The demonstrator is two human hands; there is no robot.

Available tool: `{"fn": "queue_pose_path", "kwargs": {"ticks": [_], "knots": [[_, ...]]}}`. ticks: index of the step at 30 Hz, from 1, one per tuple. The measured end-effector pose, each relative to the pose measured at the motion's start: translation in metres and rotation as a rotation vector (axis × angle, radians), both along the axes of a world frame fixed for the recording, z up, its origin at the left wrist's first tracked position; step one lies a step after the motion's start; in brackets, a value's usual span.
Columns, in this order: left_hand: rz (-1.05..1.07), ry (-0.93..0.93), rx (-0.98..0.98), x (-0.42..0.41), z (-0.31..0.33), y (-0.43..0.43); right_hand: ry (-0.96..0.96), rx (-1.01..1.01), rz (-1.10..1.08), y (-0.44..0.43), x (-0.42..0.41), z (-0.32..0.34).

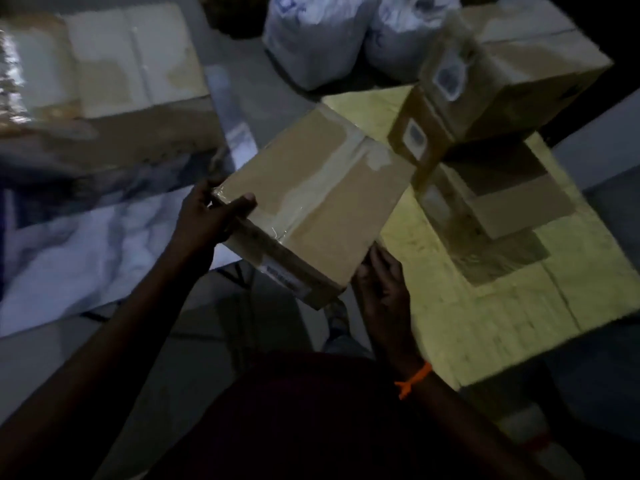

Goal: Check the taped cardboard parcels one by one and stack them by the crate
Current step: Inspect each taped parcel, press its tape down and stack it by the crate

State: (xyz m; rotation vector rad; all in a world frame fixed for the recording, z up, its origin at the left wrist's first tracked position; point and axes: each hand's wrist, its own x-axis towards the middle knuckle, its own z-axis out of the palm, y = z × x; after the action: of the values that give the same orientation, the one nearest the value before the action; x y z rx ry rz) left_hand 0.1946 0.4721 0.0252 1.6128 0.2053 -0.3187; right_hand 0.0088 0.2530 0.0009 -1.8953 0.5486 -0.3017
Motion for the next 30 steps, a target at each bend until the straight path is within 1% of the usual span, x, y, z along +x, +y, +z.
{"fn": "queue_pose_path", "kwargs": {"ticks": [3,6,9,12,14,18,20,22,24,25,28,30], "knots": [[0.179,-0.022,0.027,-0.011,-0.016,0.071,0.051,0.021,0.173,0.047,0.027,-0.004],[0.264,0.012,0.041,-0.021,-0.03,0.125,0.056,0.006,0.32,0.077,0.053,-0.017],[0.353,0.049,0.074,-0.028,-0.04,0.168,0.088,0.004,0.422,0.106,0.077,-0.029],[0.384,0.067,0.068,-0.03,-0.053,0.2,0.061,-0.031,0.513,0.132,0.088,-0.036],[0.365,0.04,0.066,-0.029,-0.062,0.214,0.064,-0.035,0.574,0.145,0.09,-0.041],[0.343,-0.03,0.231,-0.021,-0.077,0.233,0.113,-0.085,0.69,0.167,0.088,-0.054],[0.345,-0.04,0.325,-0.02,-0.079,0.235,0.127,-0.074,0.712,0.171,0.09,-0.057],[0.428,-0.027,0.345,-0.024,-0.078,0.225,0.119,-0.071,0.711,0.166,0.095,-0.058],[0.569,-0.029,0.299,-0.034,-0.076,0.208,0.103,-0.058,0.678,0.156,0.109,-0.055],[0.605,-0.034,0.271,-0.041,-0.076,0.2,0.091,-0.05,0.642,0.149,0.119,-0.053],[0.613,-0.02,0.171,-0.057,-0.081,0.175,0.014,-0.113,0.549,0.127,0.165,-0.044],[0.634,-0.024,0.151,-0.06,-0.078,0.159,-0.058,-0.172,0.546,0.117,0.201,-0.039]]}}
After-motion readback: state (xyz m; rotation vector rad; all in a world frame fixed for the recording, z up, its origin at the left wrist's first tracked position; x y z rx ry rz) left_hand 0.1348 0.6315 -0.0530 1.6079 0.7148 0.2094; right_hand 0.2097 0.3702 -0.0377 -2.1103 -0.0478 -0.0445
